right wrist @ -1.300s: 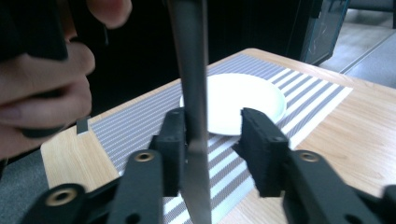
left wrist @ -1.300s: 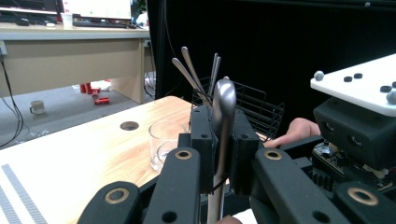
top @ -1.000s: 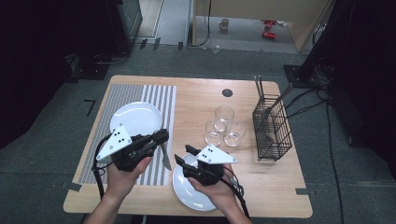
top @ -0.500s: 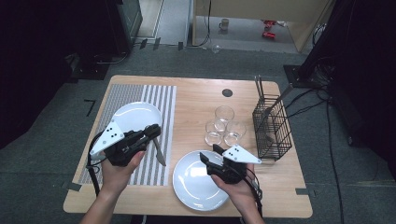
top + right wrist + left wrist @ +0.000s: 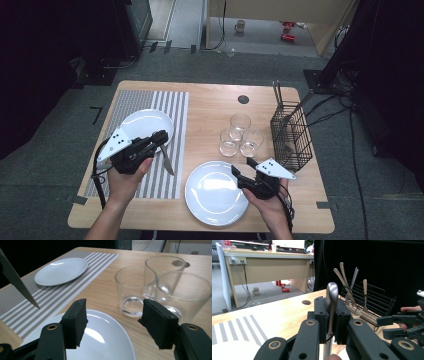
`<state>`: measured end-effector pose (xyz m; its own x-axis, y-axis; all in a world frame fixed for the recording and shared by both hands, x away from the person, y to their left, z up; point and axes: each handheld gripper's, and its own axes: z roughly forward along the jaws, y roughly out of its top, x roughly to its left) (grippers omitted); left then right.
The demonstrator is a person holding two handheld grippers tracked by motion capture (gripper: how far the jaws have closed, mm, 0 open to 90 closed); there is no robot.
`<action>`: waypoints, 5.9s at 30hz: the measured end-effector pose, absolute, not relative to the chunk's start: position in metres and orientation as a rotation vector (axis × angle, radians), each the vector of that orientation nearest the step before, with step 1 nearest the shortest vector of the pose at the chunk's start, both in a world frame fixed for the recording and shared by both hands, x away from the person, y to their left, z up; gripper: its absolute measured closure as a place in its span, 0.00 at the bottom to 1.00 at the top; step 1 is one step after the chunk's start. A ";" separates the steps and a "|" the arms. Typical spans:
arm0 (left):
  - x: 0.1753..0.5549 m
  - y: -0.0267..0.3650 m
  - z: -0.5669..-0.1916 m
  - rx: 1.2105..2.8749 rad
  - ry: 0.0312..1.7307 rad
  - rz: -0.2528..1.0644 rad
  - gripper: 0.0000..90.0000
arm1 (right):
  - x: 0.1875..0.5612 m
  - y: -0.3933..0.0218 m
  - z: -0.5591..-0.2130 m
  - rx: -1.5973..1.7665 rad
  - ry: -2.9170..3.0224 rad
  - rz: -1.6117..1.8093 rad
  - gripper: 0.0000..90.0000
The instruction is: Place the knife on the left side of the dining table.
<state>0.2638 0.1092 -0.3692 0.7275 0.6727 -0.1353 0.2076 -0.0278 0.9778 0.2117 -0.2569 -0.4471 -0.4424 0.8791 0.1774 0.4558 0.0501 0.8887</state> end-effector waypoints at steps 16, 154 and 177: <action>0.276 0.117 -0.379 1.581 0.765 0.449 0.94 | 0.204 -0.301 -0.474 1.470 1.870 1.253 0.37; 0.257 0.247 -0.490 1.410 1.184 0.403 0.70 | 0.199 -0.348 -0.527 1.656 1.907 0.821 0.00; 0.256 0.263 -0.507 1.433 1.265 0.341 0.62 | 0.199 -0.348 -0.527 1.657 1.906 0.821 0.00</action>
